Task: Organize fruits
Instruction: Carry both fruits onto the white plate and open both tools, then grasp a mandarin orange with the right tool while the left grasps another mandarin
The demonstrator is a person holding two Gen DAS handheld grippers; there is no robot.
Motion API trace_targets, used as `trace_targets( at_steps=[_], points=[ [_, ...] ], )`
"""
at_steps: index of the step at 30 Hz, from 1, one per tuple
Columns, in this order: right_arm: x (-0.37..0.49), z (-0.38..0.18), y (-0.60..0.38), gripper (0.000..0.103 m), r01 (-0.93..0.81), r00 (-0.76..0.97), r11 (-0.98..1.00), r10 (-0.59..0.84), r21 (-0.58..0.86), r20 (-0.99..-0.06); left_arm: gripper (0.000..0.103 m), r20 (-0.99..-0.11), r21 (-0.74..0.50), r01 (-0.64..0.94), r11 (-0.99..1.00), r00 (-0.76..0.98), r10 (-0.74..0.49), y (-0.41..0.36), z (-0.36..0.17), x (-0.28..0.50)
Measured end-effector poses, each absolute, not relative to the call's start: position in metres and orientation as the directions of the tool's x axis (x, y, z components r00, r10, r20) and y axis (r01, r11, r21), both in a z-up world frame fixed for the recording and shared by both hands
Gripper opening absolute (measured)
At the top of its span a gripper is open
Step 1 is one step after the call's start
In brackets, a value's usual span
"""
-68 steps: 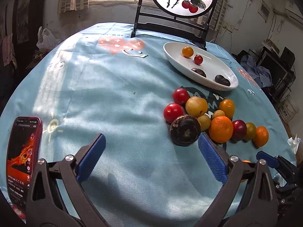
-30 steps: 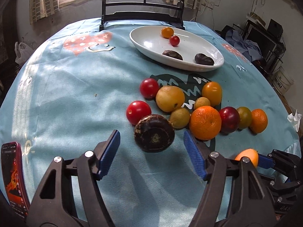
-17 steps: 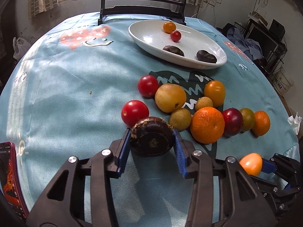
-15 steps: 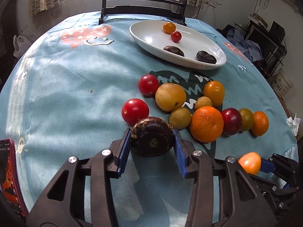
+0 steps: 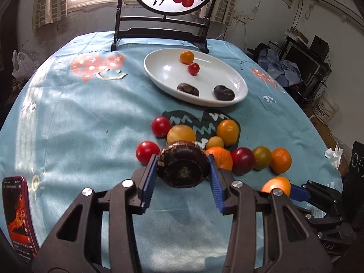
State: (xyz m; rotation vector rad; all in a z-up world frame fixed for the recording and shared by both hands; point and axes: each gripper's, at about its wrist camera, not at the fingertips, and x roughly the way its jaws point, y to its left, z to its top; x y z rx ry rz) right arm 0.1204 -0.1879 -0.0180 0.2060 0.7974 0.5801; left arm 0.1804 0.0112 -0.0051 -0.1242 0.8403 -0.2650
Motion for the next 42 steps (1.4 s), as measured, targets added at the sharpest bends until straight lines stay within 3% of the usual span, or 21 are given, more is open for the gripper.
trace_targets(
  at_steps=[5, 10, 16, 25, 27, 29, 32, 35, 42],
  points=[
    [0.163, 0.016, -0.201, 0.039, -0.368, 0.602, 0.851, 0.525, 0.374, -0.602, 0.044, -0.698, -0.143, 0.202, 0.969, 0.674, -0.243, -0.005, 0.025, 0.215],
    [0.24, 0.028, -0.204, 0.039, -0.273, 0.614, 0.909, 0.417, 0.316, -0.671, 0.044, -0.717, -0.13, 0.169, 0.977, 0.664, -0.21, -0.017, 0.032, 0.278],
    [0.316, 0.011, -0.205, 0.038, -0.212, 0.591, 0.953, 0.303, 0.217, -0.748, 0.044, -0.762, -0.085, 0.131, 0.988, 0.63, -0.149, -0.031, 0.017, 0.347],
    [0.364, -0.012, -0.2, 0.039, -0.216, 0.517, 0.956, 0.285, 0.199, -0.807, 0.045, -0.815, -0.044, 0.11, 0.993, 0.571, -0.099, -0.042, -0.009, 0.388],
    [0.369, -0.014, -0.199, 0.039, -0.211, 0.506, 0.959, 0.272, 0.189, -0.818, 0.056, -0.809, -0.024, 0.103, 0.994, 0.582, -0.08, -0.043, -0.009, 0.388],
    [0.371, -0.015, -0.2, 0.04, -0.203, 0.49, 0.96, 0.272, 0.195, -0.829, 0.077, -0.789, 0.01, 0.091, 0.996, 0.612, -0.048, -0.044, -0.003, 0.383],
    [0.362, -0.006, -0.205, 0.048, -0.189, 0.508, 0.958, 0.282, 0.214, -0.814, 0.086, -0.765, 0.03, 0.088, 0.996, 0.643, -0.034, -0.041, 0.013, 0.369],
    [0.338, 0.011, -0.21, 0.049, -0.204, 0.554, 0.954, 0.298, 0.22, -0.777, 0.092, -0.736, 0.034, 0.073, 0.997, 0.676, -0.025, -0.034, 0.029, 0.344],
    [0.259, 0.036, -0.223, 0.054, -0.253, 0.649, 0.943, 0.331, 0.216, -0.685, 0.094, -0.708, 0.001, 0.069, 0.998, 0.704, -0.048, -0.017, 0.039, 0.27]
  ],
)
